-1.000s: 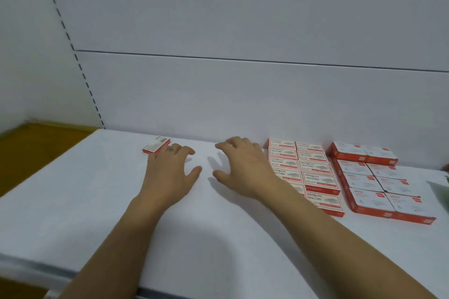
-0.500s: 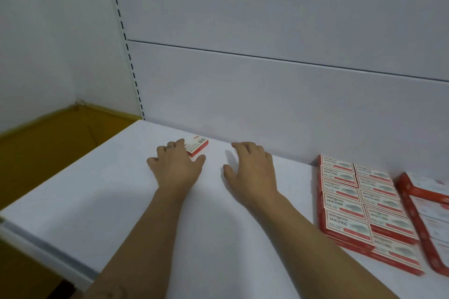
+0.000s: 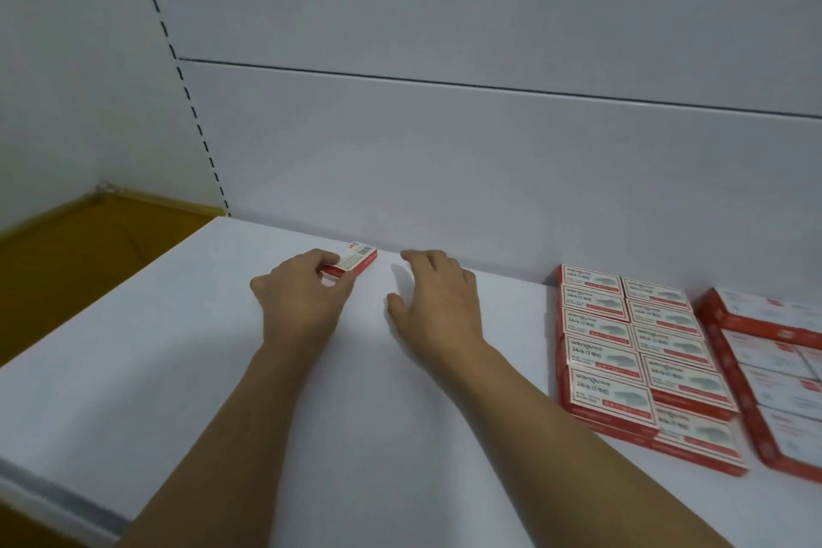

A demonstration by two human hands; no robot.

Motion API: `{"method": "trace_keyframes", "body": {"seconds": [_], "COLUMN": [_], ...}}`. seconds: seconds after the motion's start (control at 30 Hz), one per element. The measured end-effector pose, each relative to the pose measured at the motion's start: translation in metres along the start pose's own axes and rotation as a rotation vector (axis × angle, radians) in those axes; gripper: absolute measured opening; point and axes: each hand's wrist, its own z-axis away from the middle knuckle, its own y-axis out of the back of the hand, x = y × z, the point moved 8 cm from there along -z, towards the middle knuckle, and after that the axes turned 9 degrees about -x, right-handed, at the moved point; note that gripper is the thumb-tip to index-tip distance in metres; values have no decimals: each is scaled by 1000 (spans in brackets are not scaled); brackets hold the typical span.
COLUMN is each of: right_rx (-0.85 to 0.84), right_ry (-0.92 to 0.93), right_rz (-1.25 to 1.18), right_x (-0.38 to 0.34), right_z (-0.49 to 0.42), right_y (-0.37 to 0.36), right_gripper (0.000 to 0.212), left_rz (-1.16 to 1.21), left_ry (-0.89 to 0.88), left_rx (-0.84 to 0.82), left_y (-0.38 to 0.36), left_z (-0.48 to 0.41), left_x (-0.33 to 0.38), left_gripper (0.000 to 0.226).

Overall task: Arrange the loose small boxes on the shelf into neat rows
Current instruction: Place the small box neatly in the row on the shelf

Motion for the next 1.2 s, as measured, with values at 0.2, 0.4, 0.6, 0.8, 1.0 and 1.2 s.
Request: {"method": "trace_keyframes", "body": {"seconds": [0.2,0.4,0.6,0.8,1.0,1.2], "right_rx": [20,21,-30,52,453,461], "right_ry": [-53,98,173,186,306,118], "right_rz": [-109,-199,143,456,539,216], "right_x": [13,3,8,26,50,104], "right_z": [-7,0,40,90,138,164], "right_y": [21,68,114,147,188,201], "right_gripper": [58,59,65,60,23,12], "left_rz": [243,271,327,454,575,606], "left_ry": [-232,-397,-476,-575,-699,-745], "left_rx": [8,31,-173,-255,-292,-464], "left_y": [9,18,5,2,1,-31], "left_z": [15,29,56,84,119,142], "left_x": [28,54,85,134,194,230], "left_gripper": [24,23,22,21,12,37]}}
